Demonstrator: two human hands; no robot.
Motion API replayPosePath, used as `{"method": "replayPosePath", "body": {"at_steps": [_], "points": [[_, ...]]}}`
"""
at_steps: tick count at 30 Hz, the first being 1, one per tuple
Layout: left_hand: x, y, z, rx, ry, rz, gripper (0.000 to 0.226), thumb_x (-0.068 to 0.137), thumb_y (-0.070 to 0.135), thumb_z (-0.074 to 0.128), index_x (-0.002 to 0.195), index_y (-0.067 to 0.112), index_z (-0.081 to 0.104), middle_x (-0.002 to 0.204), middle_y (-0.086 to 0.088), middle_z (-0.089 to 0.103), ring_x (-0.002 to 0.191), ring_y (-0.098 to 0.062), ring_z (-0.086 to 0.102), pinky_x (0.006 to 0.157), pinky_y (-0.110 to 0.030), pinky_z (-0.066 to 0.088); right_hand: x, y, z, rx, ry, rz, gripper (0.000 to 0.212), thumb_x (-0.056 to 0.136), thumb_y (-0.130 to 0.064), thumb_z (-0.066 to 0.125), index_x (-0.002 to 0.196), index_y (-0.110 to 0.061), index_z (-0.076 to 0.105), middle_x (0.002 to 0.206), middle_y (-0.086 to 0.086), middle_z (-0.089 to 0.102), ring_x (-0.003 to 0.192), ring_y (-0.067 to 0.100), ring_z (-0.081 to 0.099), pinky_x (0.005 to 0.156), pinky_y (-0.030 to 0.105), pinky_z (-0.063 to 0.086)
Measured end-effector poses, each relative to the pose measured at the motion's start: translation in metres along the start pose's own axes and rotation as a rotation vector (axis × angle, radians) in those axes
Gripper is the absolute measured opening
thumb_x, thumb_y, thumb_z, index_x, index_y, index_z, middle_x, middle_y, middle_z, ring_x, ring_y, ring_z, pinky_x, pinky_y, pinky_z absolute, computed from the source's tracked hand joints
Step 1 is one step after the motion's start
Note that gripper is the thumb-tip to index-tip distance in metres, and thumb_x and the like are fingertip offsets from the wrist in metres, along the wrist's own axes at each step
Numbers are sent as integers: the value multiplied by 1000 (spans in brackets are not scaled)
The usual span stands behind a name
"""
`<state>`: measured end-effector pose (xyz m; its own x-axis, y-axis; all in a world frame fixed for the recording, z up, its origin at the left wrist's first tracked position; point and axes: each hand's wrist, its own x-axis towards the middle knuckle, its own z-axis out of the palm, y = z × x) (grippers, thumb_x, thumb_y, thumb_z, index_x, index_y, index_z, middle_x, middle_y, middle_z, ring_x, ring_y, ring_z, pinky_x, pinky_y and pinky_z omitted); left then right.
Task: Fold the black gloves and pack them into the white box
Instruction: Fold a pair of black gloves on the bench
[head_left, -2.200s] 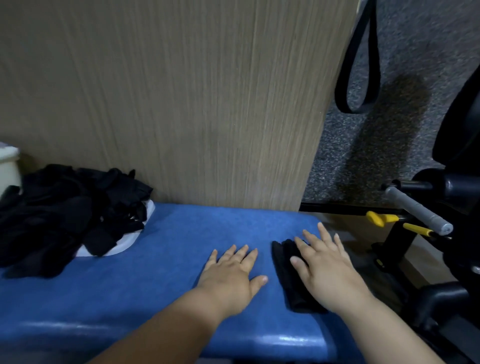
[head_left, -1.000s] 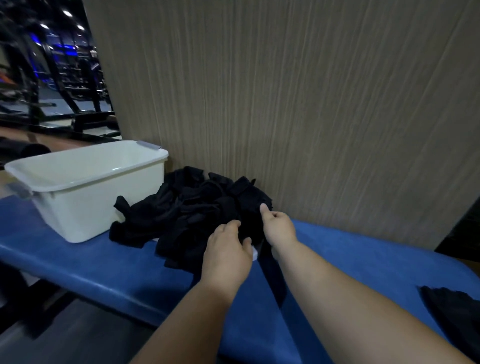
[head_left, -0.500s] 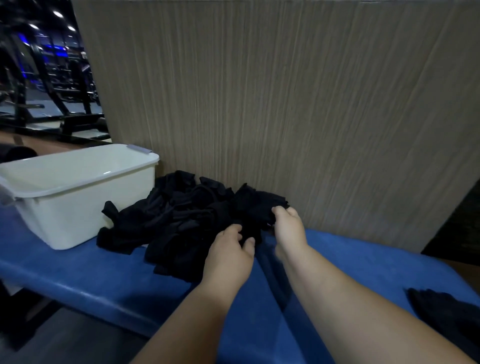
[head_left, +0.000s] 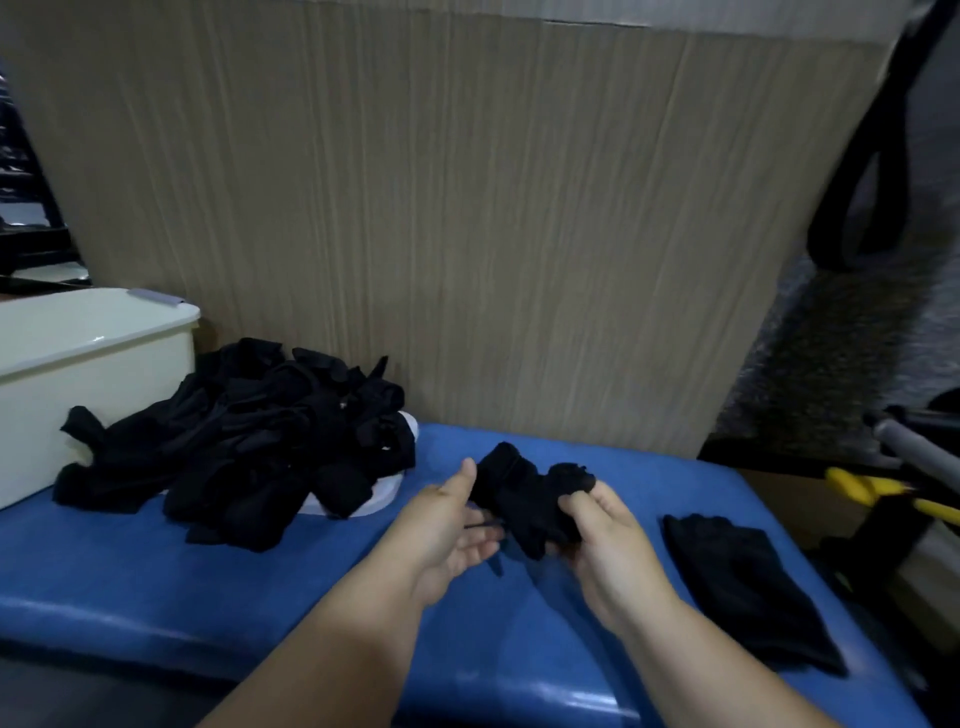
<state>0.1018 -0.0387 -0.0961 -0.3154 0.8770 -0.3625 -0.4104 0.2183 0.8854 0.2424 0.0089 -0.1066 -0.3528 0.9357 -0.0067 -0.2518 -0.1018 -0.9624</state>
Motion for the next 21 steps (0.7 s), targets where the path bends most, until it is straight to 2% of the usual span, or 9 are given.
{"method": "replayPosePath", "body": {"at_steps": [3, 6, 9, 12, 14, 15, 17, 19, 21], "points": [[-5, -6, 12, 37, 9, -5, 22, 100, 31, 47, 92, 14, 59, 84, -8, 67, 65, -16, 60, 58, -25, 45, -11, 0, -25, -73, -48, 5, 19, 93, 0, 47, 90, -10, 63, 84, 7, 70, 79, 19, 64, 76, 36, 49], [-9, -12, 22, 92, 6, 7, 11, 98, 19, 52, 89, 14, 56, 79, -6, 64, 62, -15, 57, 52, -23, 42, -15, -2, -42, -197, -2, 5, 15, 90, -7, 58, 77, -13, 55, 72, 6, 56, 67, 18, 51, 65, 33, 40], [-13, -16, 30, 155, 0, 86, 3, 96, 17, 54, 98, 17, 56, 86, -6, 65, 66, -13, 57, 52, -21, 42, -13, -9, -57, -369, 152, -90, 20, 84, -23, 70, 83, -20, 50, 76, 0, 56, 70, 17, 52, 69, 32, 41], [-12, -19, 35, 287, -11, 228, 19, 94, 15, 56, 112, 21, 53, 95, -1, 65, 65, -7, 56, 57, -20, 41, -15, -17, -66, -687, 247, -299, 22, 81, -31, 71, 90, -35, 51, 93, -10, 58, 88, 12, 52, 81, 26, 40], [-14, -21, 40, 366, -50, 316, 24, 93, 10, 57, 113, 23, 51, 94, 3, 64, 59, 0, 54, 56, -16, 42, -17, -24, -68, -852, 240, -399, 17, 83, -37, 68, 92, -40, 54, 91, -14, 55, 90, 9, 49, 83, 24, 37], [-14, -22, 43, 388, -75, 354, 27, 92, 6, 57, 113, 22, 52, 94, 2, 64, 60, 1, 55, 56, -14, 44, -17, -25, -68, -826, 208, -403, 14, 83, -38, 67, 92, -41, 56, 88, -12, 56, 86, 9, 51, 80, 22, 38], [-14, -25, 46, 442, -123, 441, 35, 88, -4, 59, 112, 21, 55, 96, -3, 65, 73, -4, 60, 69, -16, 48, -16, -25, -67, -656, 105, -320, 10, 84, -37, 67, 93, -39, 61, 87, -7, 61, 79, 9, 58, 75, 21, 44], [-13, -28, 49, 529, -123, 535, 44, 83, -7, 62, 107, 29, 59, 94, -2, 66, 85, -9, 62, 81, -22, 49, -14, -23, -68, -598, 32, -271, 13, 85, -37, 67, 97, -39, 64, 92, -6, 63, 78, 12, 61, 77, 30, 51], [-11, -28, 51, 576, -104, 610, 51, 81, -9, 64, 102, 37, 61, 95, 3, 66, 86, -5, 63, 81, -20, 49, -13, -23, -70, -572, 22, -268, 12, 85, -31, 69, 93, -38, 64, 88, -12, 62, 74, 12, 60, 78, 38, 53]]}}
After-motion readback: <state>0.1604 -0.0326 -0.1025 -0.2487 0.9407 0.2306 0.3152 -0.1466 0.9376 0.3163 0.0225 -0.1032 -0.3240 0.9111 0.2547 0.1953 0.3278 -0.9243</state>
